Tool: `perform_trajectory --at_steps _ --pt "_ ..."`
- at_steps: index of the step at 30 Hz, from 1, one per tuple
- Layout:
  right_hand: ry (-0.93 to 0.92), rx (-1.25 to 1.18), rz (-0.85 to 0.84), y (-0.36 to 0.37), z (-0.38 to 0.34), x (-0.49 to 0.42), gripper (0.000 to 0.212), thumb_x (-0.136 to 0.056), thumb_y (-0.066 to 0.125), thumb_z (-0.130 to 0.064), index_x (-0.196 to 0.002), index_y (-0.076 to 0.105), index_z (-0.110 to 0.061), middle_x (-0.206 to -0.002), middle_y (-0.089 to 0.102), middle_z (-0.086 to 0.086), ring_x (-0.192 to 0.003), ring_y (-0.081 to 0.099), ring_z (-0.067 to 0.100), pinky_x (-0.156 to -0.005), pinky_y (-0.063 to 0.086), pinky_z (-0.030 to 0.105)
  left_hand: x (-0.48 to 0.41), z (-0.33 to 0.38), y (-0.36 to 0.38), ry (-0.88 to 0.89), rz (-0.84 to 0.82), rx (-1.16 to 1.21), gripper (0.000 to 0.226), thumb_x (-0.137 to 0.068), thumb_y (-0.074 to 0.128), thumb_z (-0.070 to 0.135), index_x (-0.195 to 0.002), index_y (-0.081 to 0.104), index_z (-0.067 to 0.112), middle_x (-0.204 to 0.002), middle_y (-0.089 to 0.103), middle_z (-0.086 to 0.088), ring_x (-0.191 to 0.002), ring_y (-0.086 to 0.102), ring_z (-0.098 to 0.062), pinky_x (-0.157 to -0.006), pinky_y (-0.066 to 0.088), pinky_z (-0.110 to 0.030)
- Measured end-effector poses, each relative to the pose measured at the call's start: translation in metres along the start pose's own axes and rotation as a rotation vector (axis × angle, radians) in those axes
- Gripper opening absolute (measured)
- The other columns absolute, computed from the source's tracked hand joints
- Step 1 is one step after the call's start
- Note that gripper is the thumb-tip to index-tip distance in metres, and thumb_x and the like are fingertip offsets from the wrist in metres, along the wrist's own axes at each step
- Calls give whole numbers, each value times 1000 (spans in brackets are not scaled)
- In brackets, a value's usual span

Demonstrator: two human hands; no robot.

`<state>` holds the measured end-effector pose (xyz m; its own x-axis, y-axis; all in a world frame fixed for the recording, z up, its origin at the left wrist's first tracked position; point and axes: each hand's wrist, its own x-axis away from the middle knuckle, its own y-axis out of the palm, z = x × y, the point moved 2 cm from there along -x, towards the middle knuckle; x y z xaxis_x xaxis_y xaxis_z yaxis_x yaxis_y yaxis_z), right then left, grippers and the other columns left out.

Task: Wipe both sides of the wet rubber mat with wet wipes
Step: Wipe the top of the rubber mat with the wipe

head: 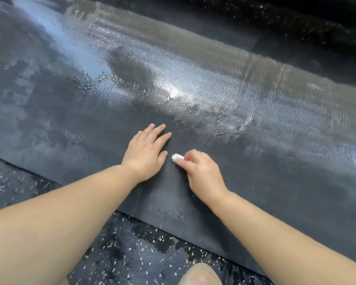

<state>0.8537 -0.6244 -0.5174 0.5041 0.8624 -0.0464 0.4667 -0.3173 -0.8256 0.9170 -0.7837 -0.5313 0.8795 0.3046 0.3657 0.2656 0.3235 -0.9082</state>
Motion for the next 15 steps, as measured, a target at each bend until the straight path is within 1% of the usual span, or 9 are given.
perform_trajectory --at_steps 1,3,5,6,7,8,10,12,15 --pt "-61 -33 -82 4 -11 12 39 -73 66 5 -107 71 -14 -82 60 11 -69 57 31 -59 49 31 1 0 1 1 11 -1 54 -98 37 36 -149 21 28 -159 5 8 -146 0 -16 -117 1 -33" --pt "-44 -146 -245 4 -16 22 33 -81 64 -1 -108 71 -20 -85 59 9 -77 57 26 -66 48 28 2 0 3 2 26 10 54 -98 38 35 -149 22 27 -159 7 7 -146 0 -16 -117 1 -34" --pt "150 -357 -247 -6 -7 10 21 -87 64 -12 -104 72 -21 -84 59 4 -76 57 5 -70 42 14 1 0 2 0 34 31 53 -98 38 34 -149 24 27 -158 9 7 -146 1 -16 -117 1 -34" --pt "252 -445 -195 -12 3 0 18 -87 65 -16 -103 73 -19 -85 59 1 -72 54 -5 -69 38 6 0 0 1 3 36 38 53 -98 38 33 -149 25 27 -158 10 7 -146 2 -16 -117 2 -35" --pt "338 -470 -136 -18 15 -10 18 -86 65 -18 -103 72 -18 -88 60 2 -73 54 -8 -68 36 3 0 0 1 5 37 42 53 -98 38 33 -148 25 26 -158 11 7 -146 2 -16 -117 2 -35" --pt "400 -416 -75 -25 28 -20 19 -86 64 -19 -104 72 -18 -92 61 4 -78 55 -5 -70 36 4 0 0 0 6 38 44 52 -98 38 33 -148 26 26 -158 11 6 -146 3 -17 -117 3 -35" --pt "466 -246 19 -36 52 -35 20 -88 61 -16 -106 71 -16 -100 60 8 -92 57 13 -78 36 13 0 -1 -1 5 40 44 52 -98 39 33 -148 26 26 -158 12 6 -146 3 -17 -117 3 -35" --pt "432 -66 26 -37 64 -42 24 -90 55 -9 -108 69 -15 -106 58 12 -100 53 25 -82 35 22 0 -1 -2 3 39 49 51 -98 39 33 -148 27 26 -158 13 6 -146 4 -17 -117 4 -35" --pt "297 48 101 -27 53 -35 20 -89 60 -13 -106 70 -9 -101 57 17 -95 51 33 -78 40 30 0 0 -3 0 43 60 51 -98 39 33 -147 28 26 -158 14 6 -146 5 -17 -118 5 -37"
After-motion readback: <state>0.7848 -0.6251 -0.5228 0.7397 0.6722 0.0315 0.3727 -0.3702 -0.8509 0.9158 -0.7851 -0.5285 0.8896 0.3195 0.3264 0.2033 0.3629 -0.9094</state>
